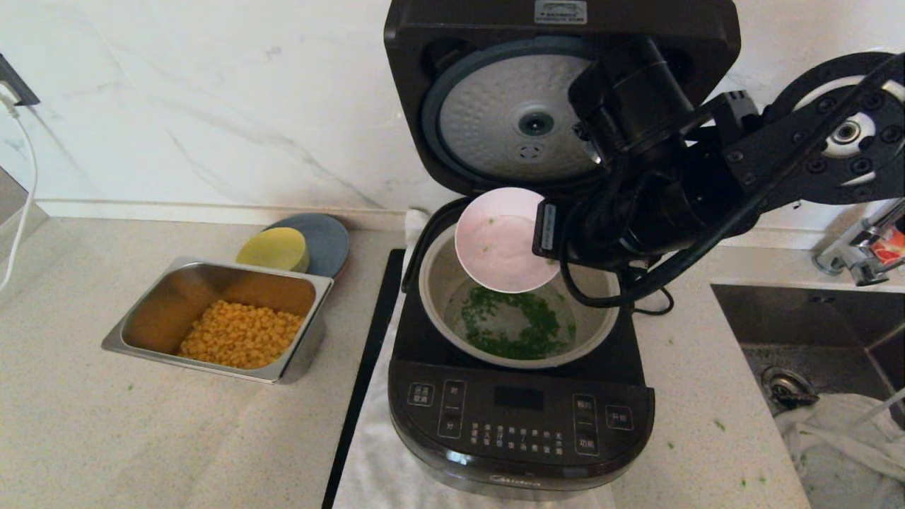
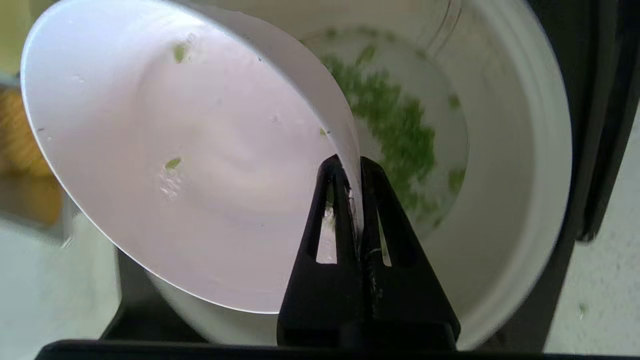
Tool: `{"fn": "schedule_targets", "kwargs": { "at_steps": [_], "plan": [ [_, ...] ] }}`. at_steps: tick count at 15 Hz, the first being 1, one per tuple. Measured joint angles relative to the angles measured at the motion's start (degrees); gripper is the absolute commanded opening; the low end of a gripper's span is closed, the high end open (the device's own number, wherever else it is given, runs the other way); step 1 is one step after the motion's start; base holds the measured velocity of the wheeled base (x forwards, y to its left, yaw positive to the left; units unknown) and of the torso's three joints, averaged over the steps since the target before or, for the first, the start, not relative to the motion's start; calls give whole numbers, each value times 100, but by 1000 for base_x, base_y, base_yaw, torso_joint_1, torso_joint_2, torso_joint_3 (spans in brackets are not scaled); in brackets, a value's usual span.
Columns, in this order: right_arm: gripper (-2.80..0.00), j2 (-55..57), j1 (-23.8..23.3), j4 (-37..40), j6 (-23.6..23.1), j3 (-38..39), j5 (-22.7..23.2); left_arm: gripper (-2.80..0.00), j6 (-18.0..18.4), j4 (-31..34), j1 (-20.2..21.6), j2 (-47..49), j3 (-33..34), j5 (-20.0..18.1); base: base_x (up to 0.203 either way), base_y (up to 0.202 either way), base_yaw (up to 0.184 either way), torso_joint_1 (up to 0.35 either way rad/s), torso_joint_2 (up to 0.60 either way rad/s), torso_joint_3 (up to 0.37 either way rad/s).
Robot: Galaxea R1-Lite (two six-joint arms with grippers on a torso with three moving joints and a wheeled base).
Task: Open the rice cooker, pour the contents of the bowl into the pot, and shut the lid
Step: Pour the water from the bowl into the rice cooker
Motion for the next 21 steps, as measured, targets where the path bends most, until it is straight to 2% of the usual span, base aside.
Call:
{"fn": "schedule_targets", "kwargs": {
  "at_steps": [2, 5, 9, 11, 15, 19, 21],
  "plan": [
    [-280, 108, 87, -130, -35, 0, -415, -280, 0, 0, 0, 0, 0, 0, 0, 0, 0, 0, 0, 0],
    [-280, 281, 242, -238, -219, 0, -1267, -280, 0, -2, 0, 0, 0, 1, 0, 0, 0, 0, 0, 0],
    [-280, 450, 549, -981, -830, 104, -2362, -280, 0, 0, 0, 0, 0, 1, 0, 0, 0, 0, 0, 0],
    [-280, 469, 728, -1562, -1282, 281, -2905, -280, 0, 0, 0, 0, 0, 1, 0, 0, 0, 0, 0, 0],
    [-280, 432, 903, -3216, -2443, 1016, -3582, -280, 0, -2, 0, 0, 0, 0, 0, 0, 0, 0, 0, 0],
    [-280, 335, 925, -5503, -3815, 1996, -3729, -280, 0, -2, 0, 0, 0, 0, 0, 0, 0, 0, 0, 0],
    [-280, 315, 928, -6958, -4699, 2513, -3738, -280, 0, -2, 0, 0, 0, 0, 0, 0, 0, 0, 0, 0]
  ]
}}
